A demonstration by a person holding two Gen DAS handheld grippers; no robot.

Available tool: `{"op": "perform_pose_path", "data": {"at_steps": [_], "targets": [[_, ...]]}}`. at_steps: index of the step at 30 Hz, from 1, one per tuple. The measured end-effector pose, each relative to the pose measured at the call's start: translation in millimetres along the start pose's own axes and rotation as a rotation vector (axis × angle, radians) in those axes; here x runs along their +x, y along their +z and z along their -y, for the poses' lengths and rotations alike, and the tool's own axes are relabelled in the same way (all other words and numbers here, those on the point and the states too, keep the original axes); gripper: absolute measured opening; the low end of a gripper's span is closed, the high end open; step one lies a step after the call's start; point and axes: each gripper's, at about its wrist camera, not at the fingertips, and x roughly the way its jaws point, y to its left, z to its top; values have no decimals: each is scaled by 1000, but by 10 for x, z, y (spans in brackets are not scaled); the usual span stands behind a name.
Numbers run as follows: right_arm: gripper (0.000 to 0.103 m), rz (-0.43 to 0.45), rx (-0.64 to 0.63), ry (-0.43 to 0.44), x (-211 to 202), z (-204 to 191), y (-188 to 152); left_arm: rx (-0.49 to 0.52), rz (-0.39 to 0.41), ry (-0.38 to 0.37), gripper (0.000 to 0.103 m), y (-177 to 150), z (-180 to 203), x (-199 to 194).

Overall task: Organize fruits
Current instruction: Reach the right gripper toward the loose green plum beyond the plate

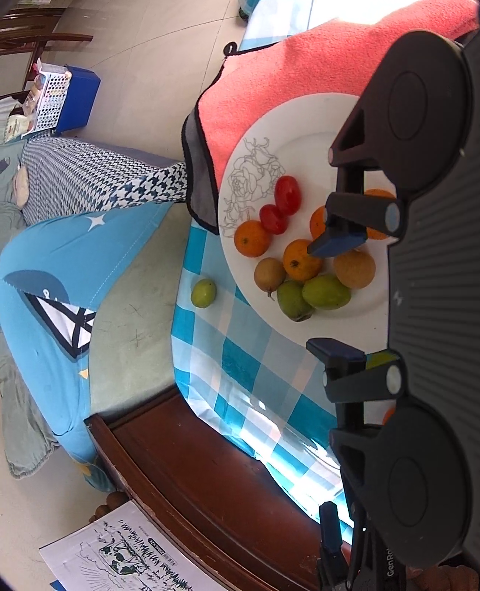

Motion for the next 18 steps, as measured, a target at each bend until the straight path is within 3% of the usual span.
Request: {"op": "perform_pose_path", "data": {"at_steps": [4, 18], "targets": [[49, 12, -14, 9, 136, -34, 157, -23, 0, 32, 83, 31, -42, 7], [49, -22, -89, -8, 905, -192, 633, -130, -92, 114, 83, 45, -218, 256]]}}
